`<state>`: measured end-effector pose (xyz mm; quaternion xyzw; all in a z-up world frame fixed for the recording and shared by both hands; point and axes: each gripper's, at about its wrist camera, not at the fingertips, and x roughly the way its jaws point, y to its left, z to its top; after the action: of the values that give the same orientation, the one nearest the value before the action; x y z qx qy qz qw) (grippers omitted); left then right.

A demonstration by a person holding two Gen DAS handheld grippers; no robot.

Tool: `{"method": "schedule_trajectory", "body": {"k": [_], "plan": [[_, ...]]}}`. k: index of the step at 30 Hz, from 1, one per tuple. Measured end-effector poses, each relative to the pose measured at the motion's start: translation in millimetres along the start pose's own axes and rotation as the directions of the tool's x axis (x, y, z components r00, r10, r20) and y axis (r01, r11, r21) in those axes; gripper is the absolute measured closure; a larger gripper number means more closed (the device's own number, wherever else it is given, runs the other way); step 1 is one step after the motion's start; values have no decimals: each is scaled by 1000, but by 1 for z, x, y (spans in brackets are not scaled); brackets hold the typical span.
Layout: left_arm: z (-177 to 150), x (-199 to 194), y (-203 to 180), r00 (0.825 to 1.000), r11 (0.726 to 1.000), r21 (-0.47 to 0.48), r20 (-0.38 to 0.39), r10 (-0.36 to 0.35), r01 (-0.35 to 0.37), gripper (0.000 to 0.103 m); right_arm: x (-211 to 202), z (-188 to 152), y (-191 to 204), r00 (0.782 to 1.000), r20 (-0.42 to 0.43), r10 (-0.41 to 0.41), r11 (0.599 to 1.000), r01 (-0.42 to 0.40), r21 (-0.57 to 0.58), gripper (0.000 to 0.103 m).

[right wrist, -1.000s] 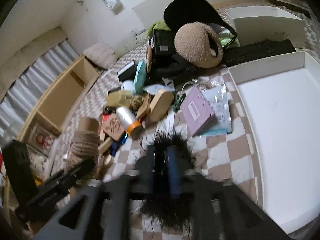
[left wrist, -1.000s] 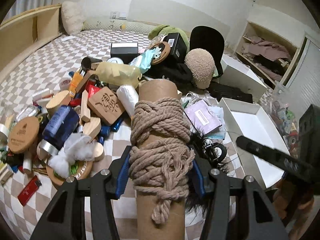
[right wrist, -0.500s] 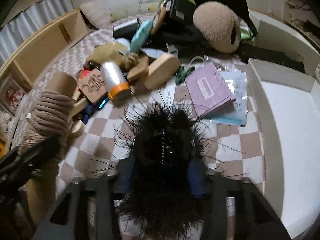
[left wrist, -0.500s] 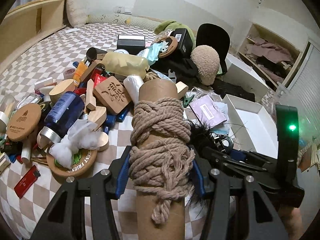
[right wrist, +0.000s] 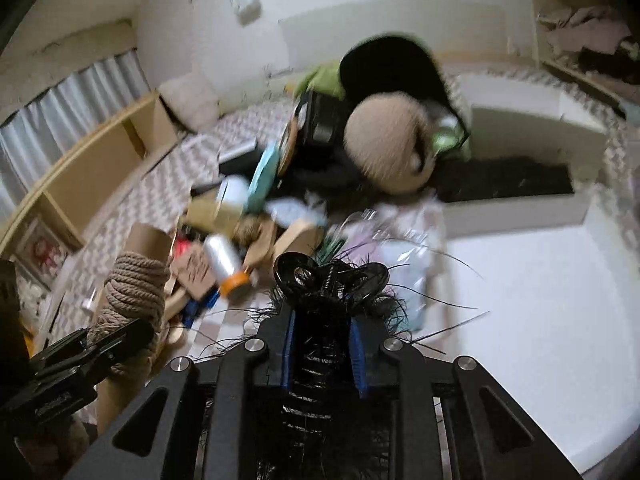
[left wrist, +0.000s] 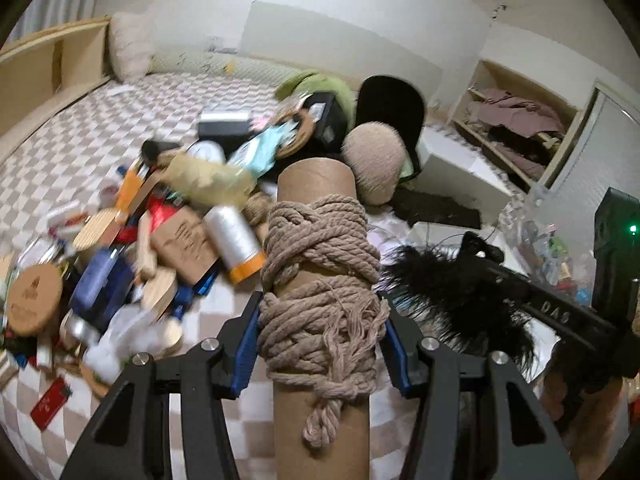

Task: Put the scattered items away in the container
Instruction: 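Lower the tube into the white tray with the left tool while the right tool lowers the duster beside it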

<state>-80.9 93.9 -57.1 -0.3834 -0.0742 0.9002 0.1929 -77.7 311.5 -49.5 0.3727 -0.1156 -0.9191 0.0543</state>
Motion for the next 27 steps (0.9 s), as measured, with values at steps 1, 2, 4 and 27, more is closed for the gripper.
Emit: {"method": "schedule_trajectory", "body": {"k": [1, 2, 4, 27], "plan": [[5, 2, -7, 1000, 1000, 7, 2, -15, 15, 50, -6, 5, -6, 1000, 15, -11, 1000, 11, 0, 79], [9, 4, -14, 1000, 999, 14, 4, -29, 29, 50, -14, 11, -14, 999, 30, -26, 1000, 26, 0, 79], [18, 8, -29, 998, 998, 28, 6, -59, 59, 50, -28, 21, -30, 997, 58, -57, 998, 57, 3, 79], [37, 178, -187, 945, 974, -101, -240, -223, 205, 50, -33, 43, -177, 972, 2, -235, 972, 235, 11, 79]]}}
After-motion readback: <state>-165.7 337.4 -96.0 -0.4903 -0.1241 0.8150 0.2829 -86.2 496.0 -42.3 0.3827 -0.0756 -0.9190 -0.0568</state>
